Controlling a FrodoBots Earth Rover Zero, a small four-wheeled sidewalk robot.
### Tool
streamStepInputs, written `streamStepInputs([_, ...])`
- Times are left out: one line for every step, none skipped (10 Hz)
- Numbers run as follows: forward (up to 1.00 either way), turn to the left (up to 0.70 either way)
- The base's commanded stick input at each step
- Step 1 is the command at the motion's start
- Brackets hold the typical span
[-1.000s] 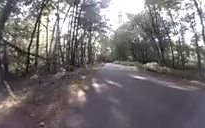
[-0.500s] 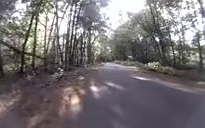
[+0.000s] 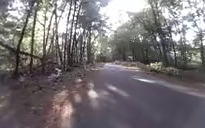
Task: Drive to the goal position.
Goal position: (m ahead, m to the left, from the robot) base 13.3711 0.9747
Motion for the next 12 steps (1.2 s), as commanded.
streamStepInputs([0.70,-0.01])
streamStepInputs([0.70,-0.01])
streamStepInputs([0.70,-0.01])
streamStepInputs([0.70,-0.01])
streamStepInputs([0.70,-0.01])
streamStepInputs([0.70,-0.01])
streamStepInputs([0.70,-0.01])
streamStepInputs([0.70,-0.01])
streamStepInputs([0.70,-0.01])
streamStepInputs([0.70,-0.01])
streamStepInputs([0.70,-0.01])
streamStepInputs([0.70,-0.22])
